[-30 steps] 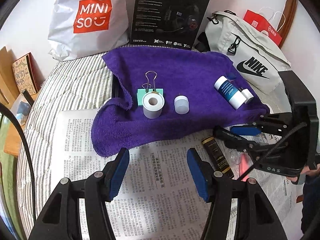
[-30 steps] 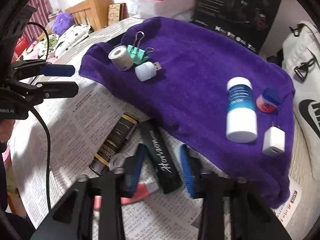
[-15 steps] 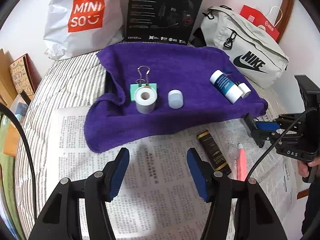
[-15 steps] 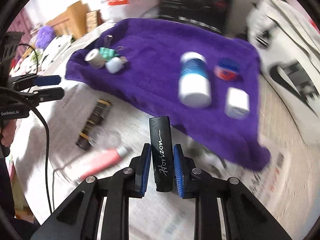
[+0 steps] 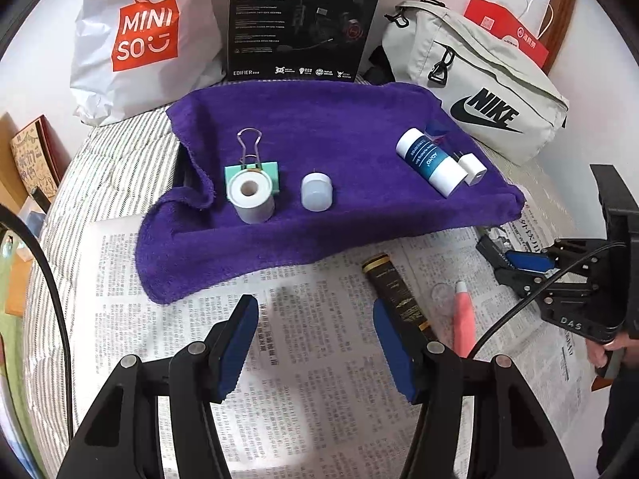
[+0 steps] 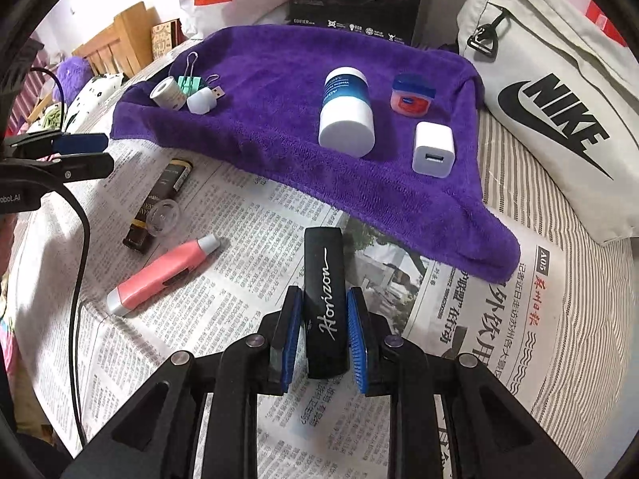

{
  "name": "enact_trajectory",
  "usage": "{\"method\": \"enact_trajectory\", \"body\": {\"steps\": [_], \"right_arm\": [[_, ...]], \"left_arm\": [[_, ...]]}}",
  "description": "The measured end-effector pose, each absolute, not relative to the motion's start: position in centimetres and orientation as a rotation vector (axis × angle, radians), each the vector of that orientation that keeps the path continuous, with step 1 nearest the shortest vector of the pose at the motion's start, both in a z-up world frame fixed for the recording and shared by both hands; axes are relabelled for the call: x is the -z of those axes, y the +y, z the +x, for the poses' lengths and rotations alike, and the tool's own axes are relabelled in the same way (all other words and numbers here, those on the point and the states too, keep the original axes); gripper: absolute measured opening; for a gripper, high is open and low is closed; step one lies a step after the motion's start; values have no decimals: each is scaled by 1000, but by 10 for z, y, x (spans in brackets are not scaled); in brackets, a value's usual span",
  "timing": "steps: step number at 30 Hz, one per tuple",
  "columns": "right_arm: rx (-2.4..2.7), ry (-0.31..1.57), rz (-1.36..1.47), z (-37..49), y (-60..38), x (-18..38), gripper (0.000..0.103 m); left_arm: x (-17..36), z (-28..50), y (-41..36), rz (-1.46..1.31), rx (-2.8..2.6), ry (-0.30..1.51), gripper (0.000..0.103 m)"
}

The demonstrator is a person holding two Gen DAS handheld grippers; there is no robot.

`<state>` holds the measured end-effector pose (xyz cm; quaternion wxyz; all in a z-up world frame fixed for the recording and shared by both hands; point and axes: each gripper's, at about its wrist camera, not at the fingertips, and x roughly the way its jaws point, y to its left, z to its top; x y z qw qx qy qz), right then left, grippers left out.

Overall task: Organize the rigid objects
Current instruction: 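Grasp the black-and-gold 'Grand Reserve' box with the left tool while the right tool holds the stick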

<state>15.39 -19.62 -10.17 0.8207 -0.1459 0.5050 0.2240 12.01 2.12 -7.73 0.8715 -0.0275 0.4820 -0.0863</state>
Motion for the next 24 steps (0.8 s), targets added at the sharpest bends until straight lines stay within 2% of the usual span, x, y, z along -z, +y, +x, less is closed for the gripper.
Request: {"method": "enact_trajectory", "body": {"steps": [17,24], "right_arm": [[-401,1036,-220,124,-232,104,23],[-364,984,-199,117,-232,106,23]], "left_arm": [[102,147,-20,-45,187,1081,58],[105,147,-40,75,142,1090,59]]}}
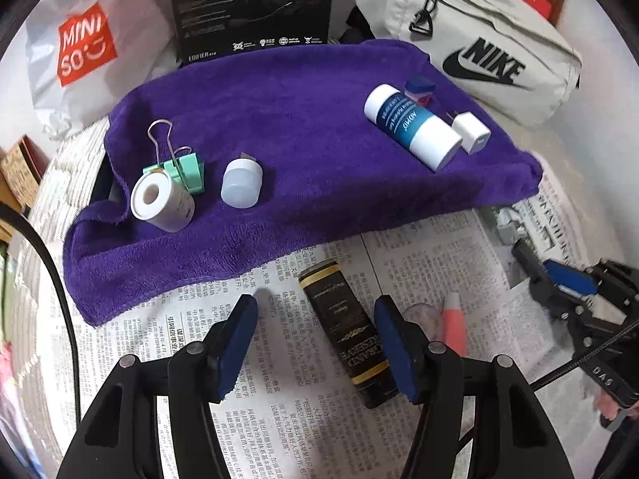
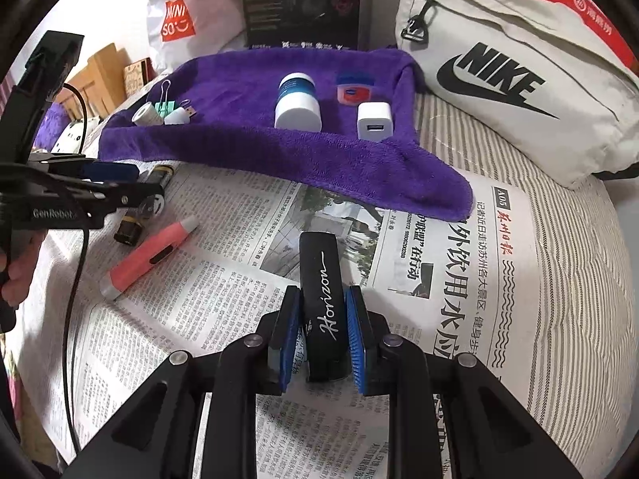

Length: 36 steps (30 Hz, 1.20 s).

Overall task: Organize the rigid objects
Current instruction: 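Grasp the black-and-gold 'Grand Reserve' box with the left tool while the right tool holds the stick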

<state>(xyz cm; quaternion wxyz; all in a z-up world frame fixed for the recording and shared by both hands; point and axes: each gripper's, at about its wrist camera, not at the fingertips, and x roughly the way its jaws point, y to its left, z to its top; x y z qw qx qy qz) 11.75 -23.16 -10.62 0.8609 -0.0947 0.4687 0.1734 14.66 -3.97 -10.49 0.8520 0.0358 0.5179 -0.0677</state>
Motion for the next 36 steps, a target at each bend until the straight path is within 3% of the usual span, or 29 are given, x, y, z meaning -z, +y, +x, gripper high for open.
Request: {"method": "enact_trajectory", "body": {"steps": [5,16,20,22,36], "right_arm": [[-364,989,-211,118,-231,106,23],[-344,987,-182,118,-232,106,23],[-346,990,-180,119,-232,106,23],[-346,985,-186,119,-232,107,23],[-353,991,-201,120,-231,107,24]], "left_arm": [[105,135,-30,118,130,1090,63],[106,123,-24,144,165,1052,60],[104,120,-28,160,212,1041,39],[103,115,-29,165,238,1033,23],[104,122,-32,170,258,1030,25]]}}
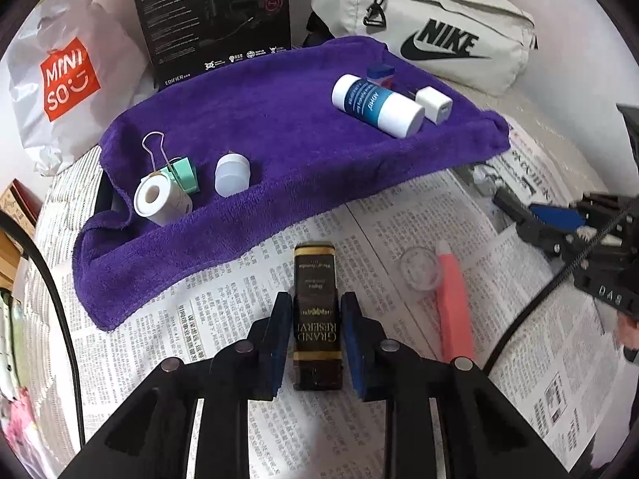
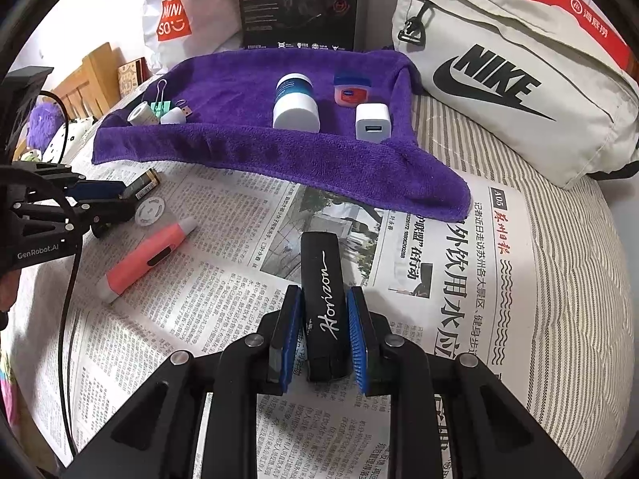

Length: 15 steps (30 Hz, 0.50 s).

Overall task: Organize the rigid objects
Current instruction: 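Grasp the black-and-gold 'Grand Reserve' box with the left tool while the right tool holds the stick, then lay the black stick on the towel and open the right tool while the left tool carries the box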

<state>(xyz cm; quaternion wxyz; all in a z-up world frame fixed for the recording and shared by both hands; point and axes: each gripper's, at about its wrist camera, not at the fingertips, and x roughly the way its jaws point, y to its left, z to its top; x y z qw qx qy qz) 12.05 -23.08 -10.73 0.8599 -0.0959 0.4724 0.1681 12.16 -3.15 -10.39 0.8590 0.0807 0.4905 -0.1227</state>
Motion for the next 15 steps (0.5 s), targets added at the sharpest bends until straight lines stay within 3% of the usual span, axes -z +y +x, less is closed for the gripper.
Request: {"method": "enact_trajectory", "body": {"steps": [15], "right_arm": [[-392,1027,-174,125,-233,102,22]], "left_arm": [[97,114,-18,102,258,1025,23]]}}
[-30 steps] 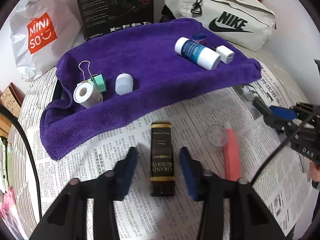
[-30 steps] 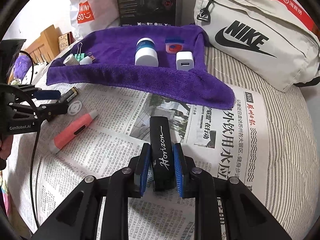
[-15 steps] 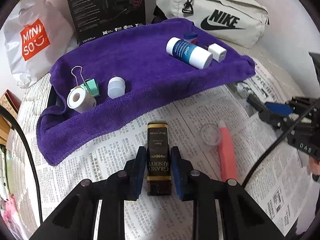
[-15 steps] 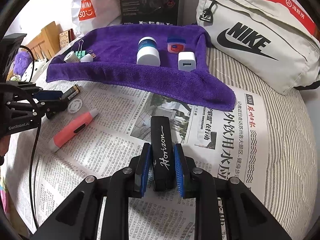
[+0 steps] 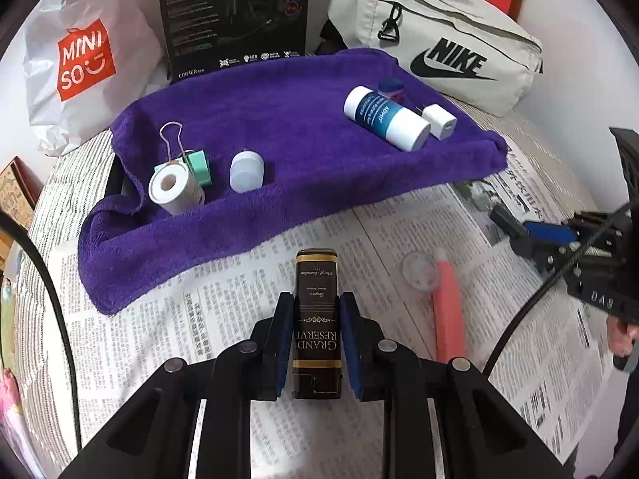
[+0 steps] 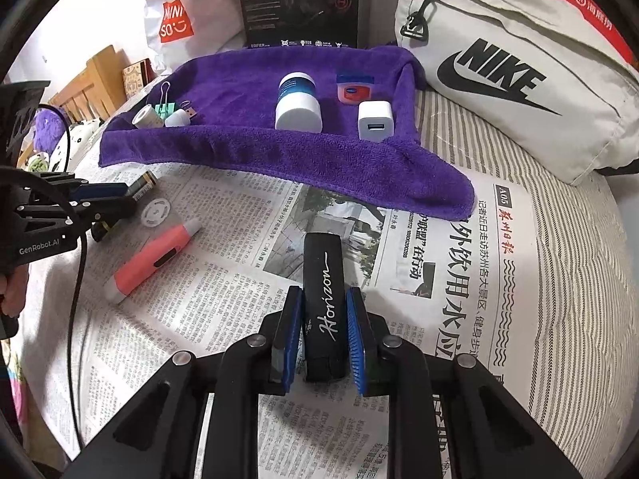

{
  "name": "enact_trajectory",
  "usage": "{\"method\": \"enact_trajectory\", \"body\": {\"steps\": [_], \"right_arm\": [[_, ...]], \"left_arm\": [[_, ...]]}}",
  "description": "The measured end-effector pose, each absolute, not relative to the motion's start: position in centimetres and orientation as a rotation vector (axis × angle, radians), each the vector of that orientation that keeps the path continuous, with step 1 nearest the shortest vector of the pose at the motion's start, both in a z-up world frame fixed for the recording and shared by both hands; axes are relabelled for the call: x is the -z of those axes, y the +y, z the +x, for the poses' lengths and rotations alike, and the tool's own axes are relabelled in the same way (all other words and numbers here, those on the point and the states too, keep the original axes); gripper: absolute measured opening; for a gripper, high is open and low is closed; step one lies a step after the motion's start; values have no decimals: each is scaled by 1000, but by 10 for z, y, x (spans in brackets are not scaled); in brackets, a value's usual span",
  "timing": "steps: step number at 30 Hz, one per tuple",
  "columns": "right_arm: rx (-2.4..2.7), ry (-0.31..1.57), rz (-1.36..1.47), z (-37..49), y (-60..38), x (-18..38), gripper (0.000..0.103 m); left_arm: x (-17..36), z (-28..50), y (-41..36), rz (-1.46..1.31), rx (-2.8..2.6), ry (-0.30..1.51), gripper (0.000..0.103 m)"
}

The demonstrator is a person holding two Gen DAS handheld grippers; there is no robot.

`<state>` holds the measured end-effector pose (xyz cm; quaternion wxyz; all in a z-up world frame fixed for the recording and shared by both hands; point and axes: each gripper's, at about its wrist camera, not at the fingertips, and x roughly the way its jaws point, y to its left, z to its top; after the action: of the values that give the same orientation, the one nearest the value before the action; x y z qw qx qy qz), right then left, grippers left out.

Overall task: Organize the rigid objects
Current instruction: 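Lay the black stick on the towel and open the right tool while the left tool carries the box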

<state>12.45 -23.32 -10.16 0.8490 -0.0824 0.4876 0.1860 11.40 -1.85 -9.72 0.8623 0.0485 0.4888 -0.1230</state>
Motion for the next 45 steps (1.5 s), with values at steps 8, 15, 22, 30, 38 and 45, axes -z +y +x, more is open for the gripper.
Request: {"method": "enact_trajectory", "body": {"steps": [8,15,22,30,38,45], "right_arm": [[-395,1018,-173,124,-230,90,22],[-412,1022,-152,123,-228,86,22],[-414,1017,-158,124,-225,81,22],[-443,996,-155,126,-216,66,22],[-471,973,-148,138,-202,49,22],[-505,951,-155,162,-182,32,22]], "left_arm": [[82,112,0,77,241,1004,23],[78,109,6,58,245,1002,23],[75,110,5,64,252,1002,23],[68,112,10,51,247,988,23],[57,117,20,44,236,975,23],[48,125,35,25,209,966,23]]}}
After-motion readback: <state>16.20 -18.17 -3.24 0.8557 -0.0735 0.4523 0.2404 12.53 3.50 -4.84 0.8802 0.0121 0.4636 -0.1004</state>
